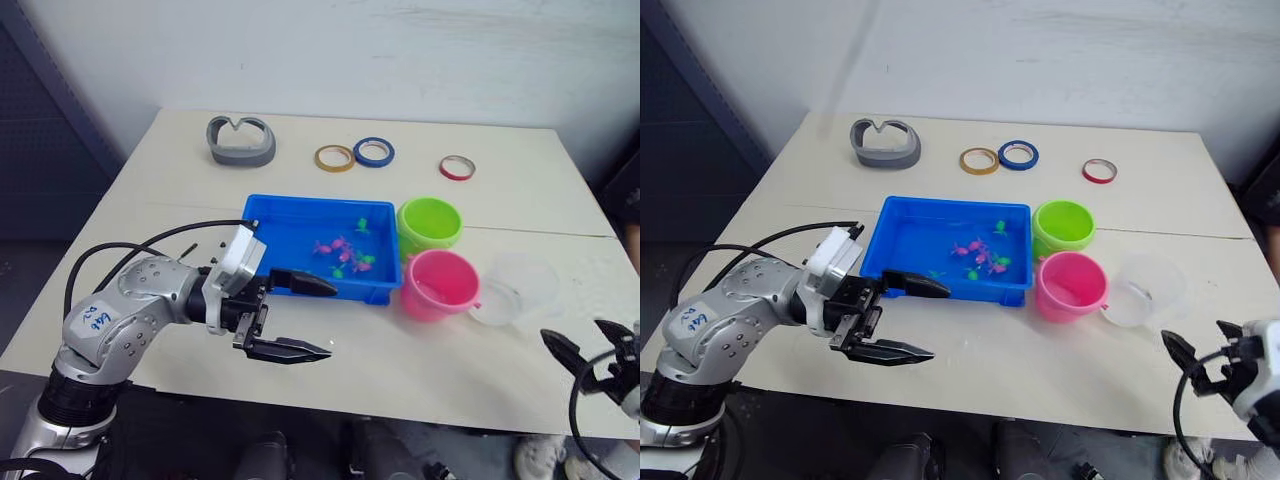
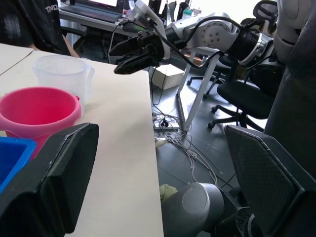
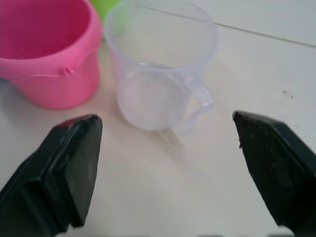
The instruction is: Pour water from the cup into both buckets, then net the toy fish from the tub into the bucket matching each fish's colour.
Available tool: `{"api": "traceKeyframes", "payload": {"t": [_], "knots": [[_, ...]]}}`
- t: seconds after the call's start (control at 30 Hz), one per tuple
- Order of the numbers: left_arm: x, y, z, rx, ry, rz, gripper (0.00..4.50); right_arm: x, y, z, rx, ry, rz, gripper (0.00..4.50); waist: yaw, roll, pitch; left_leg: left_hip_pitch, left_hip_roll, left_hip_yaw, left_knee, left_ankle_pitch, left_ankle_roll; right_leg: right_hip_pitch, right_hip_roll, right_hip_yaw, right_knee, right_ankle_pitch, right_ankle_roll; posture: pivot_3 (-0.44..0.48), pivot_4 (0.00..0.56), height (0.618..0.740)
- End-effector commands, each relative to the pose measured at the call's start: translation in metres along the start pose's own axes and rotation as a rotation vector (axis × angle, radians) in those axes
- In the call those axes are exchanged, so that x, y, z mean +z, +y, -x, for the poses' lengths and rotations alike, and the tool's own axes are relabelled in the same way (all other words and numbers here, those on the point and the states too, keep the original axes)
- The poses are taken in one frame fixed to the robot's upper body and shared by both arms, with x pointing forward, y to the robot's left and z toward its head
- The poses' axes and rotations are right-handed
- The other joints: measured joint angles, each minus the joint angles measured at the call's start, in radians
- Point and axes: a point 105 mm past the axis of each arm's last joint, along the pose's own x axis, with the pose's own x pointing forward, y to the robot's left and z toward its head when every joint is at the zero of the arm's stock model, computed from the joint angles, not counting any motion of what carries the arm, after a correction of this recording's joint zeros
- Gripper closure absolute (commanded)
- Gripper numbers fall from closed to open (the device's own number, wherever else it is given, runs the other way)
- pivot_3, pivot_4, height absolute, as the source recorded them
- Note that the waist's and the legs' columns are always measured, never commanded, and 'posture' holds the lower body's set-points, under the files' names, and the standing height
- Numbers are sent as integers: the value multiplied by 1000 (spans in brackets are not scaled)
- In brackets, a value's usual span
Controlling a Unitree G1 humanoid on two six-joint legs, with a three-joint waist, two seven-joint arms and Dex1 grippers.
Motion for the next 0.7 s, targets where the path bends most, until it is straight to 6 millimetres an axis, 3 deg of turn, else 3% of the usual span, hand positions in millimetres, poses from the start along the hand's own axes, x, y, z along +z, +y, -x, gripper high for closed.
{"api": "traceKeyframes", "payload": {"t": [0.03,0.3,0.5,0.7], "knots": [[7,1,-2,13,-5,-50,71,-8,-8,-8,-100,21,9,0,0,0,0,0,0,0,0,0,0,0,0,0,0,0,0,0,150,740],[7,2,1,45,0,-56,71,-12,-17,-22,-216,-7,-18,0,-1,0,0,0,0,0,0,0,0,0,0,0,0,0,0,0,150,740],[7,4,-1,63,5,-70,71,1,-13,-41,-231,-47,-38,0,-4,0,0,1,0,1,0,0,0,0,0,1,1,0,0,0,150,740],[8,5,-1,73,4,-74,71,5,-15,-46,-265,-52,-43,0,0,0,0,0,0,0,0,0,0,0,0,0,0,0,0,0,150,740]]}}
